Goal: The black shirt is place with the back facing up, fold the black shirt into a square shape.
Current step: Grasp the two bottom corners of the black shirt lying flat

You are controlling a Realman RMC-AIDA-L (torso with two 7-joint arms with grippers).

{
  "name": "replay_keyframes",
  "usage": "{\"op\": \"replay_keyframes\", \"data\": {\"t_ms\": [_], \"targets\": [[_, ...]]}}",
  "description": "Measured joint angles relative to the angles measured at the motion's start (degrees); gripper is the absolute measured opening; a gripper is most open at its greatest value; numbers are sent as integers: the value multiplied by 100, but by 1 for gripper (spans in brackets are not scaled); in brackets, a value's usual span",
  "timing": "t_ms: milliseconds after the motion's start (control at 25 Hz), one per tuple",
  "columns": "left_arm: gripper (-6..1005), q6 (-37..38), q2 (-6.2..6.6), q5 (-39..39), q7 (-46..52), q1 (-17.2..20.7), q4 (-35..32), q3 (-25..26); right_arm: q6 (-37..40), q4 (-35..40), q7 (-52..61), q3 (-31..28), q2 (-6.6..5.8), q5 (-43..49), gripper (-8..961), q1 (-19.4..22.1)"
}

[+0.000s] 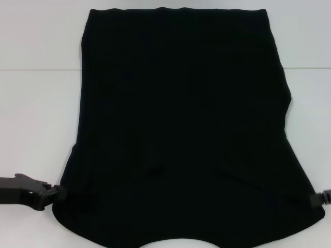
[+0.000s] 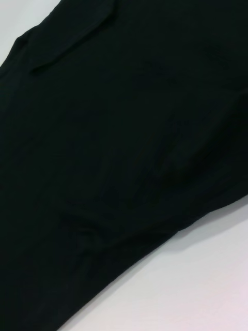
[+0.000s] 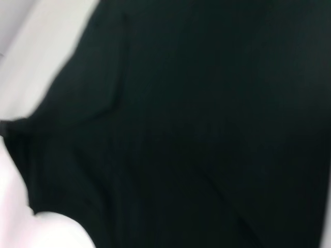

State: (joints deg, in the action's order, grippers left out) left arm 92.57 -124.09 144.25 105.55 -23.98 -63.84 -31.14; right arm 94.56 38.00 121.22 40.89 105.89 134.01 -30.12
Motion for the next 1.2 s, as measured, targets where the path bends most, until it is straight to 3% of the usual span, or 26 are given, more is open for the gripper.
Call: {"op": "replay_keyframes", "data": {"t_ms": [400,960,1200], "targets": [[16,-12,-1,-62,0,-66,60,-24,-185,-3,127,-159,50,570,924,-15],[16,-79,-1,-64,-1,-76,82,-23,-359,-33,221,-109,305,992,925,-276],[16,-97,6,-64,-8,-73,83,-24,-302,-41,236,-142,325,1036,924,-346]]}}
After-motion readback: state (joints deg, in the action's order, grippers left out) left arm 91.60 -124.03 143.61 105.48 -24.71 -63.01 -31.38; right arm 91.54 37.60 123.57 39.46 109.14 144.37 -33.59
